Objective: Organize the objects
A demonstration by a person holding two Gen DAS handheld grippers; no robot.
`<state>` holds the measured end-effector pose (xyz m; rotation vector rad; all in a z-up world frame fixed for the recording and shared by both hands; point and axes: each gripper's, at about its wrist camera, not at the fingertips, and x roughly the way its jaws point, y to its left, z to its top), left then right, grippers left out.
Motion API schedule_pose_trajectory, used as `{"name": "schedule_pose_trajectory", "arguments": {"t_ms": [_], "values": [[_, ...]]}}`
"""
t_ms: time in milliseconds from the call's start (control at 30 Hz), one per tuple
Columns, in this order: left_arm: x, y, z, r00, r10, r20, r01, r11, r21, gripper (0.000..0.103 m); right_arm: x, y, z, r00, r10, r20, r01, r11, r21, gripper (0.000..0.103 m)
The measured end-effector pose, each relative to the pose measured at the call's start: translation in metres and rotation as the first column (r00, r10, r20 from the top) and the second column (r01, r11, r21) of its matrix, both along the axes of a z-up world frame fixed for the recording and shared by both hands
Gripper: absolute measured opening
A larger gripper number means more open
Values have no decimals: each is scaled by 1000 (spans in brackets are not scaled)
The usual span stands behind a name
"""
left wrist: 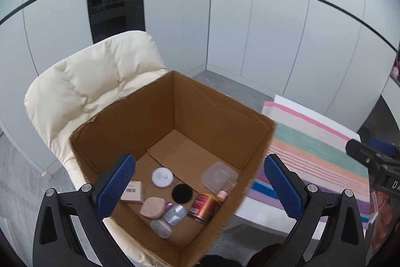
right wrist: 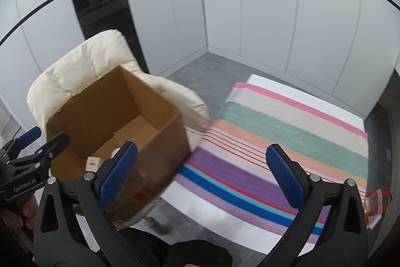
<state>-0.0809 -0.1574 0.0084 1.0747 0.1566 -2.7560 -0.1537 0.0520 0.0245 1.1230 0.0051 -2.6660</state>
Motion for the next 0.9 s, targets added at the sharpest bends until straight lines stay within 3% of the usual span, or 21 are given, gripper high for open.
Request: {"name": "schedule_pose_trajectory", "arguments": {"t_ms": [367,600,900], "values": [[7,58,6,996,-85,15,84,996,28,103,44,62,8,997,-70,-15,70,996,46,103],[28,102,2,989,-132,59,136,989,-54,103,76,91,10,994,-111,-16,112,992,52,103],[44,144,-1,977,-191,90,197,979,-57,103,119,142,6,978,-202,44,202,979,15,103]]}}
